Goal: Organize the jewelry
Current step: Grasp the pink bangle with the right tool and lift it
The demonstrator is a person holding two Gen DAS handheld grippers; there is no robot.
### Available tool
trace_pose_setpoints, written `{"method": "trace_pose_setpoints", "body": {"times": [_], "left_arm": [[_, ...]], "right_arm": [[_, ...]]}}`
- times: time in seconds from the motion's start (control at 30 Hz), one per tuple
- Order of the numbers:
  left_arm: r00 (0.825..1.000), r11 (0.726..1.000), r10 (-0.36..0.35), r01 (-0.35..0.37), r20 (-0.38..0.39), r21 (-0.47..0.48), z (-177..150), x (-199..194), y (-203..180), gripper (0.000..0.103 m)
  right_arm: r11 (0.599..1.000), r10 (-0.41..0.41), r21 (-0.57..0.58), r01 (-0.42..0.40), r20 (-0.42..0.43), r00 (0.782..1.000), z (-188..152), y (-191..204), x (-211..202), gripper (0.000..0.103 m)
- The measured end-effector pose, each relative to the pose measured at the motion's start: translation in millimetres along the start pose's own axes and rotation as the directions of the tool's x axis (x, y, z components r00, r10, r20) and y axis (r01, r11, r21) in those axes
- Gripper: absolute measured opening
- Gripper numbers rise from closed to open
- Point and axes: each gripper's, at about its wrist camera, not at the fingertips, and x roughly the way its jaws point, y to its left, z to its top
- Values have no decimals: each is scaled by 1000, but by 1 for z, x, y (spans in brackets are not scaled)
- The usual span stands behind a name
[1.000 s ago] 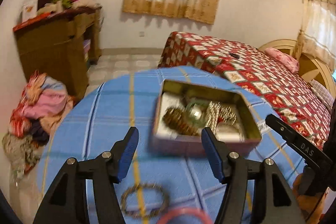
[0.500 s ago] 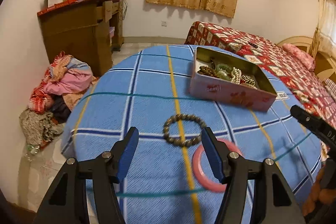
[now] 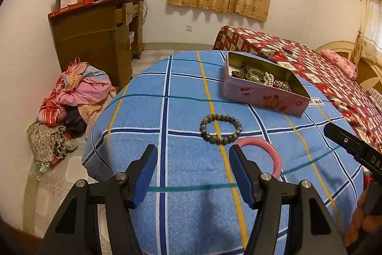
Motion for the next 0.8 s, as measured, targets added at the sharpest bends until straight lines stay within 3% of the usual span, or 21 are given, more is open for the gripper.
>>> {"method": "trace_pose_setpoints", "body": {"times": [0.1, 0.4, 0.5, 0.8], "left_arm": [[1000, 1000, 2, -2, -8, 2, -2, 1, 0, 63], [999, 999, 33, -33, -25, 28, -7, 1, -3, 63], [999, 999, 38, -38, -17, 17, -7, -2, 2, 63], [998, 998, 58, -58, -6, 7, -5, -3, 15, 63]], "right_arm": [[1000, 5, -21, -5, 1, 1000, -3, 6, -2, 73], [999, 22, -48, -24, -40, 999, -13, 17, 2, 73], [997, 37, -65, -41, -54, 998, -14, 22, 3, 82], [981, 77, -165, -101, -144, 987, -17, 54, 30, 87]]}}
